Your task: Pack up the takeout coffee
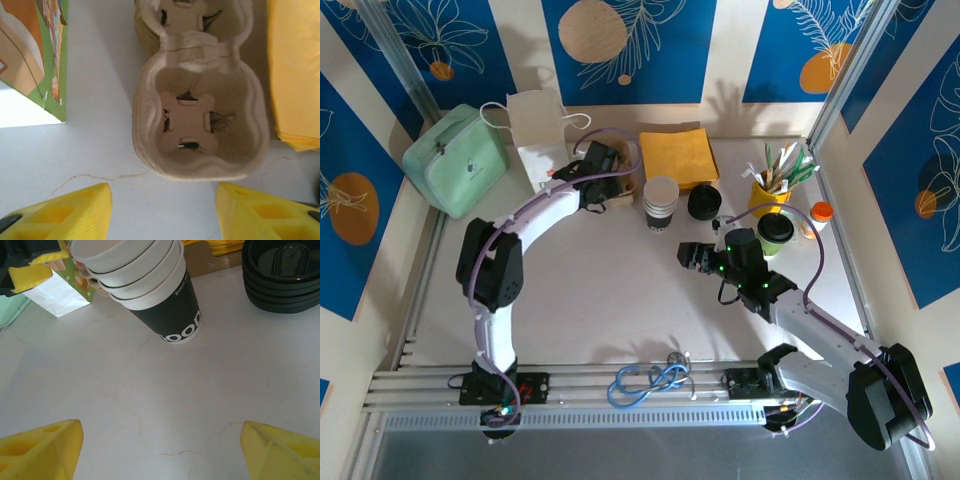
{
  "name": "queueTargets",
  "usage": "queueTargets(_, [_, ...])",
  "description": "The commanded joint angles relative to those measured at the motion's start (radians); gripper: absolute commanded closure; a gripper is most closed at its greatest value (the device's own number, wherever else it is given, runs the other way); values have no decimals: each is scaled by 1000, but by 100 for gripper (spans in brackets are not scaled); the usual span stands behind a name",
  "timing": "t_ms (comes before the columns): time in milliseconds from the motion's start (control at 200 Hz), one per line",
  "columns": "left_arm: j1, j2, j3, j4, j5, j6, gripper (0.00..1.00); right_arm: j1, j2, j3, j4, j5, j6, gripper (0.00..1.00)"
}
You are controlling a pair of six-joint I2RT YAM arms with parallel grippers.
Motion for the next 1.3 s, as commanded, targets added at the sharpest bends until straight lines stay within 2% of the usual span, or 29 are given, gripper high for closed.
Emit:
queueTargets(0, [13,49,62,-42,-13,1,46,-7,7,12,23,5,10,18])
queueTargets(375, [35,110,83,13,37,-36,46,-26,32,28,9,-12,22,18])
queueTargets(685, [44,107,49,74,56,-56,55,-32,35,33,0,-14,19,18])
queueTargets(970, [46,113,40,85,52,-67,51,-32,58,45,-11,-23,21,18])
queueTargets(1296, [46,130,34,87,46,-84,52,-31,77,54,-14,-12,14,18])
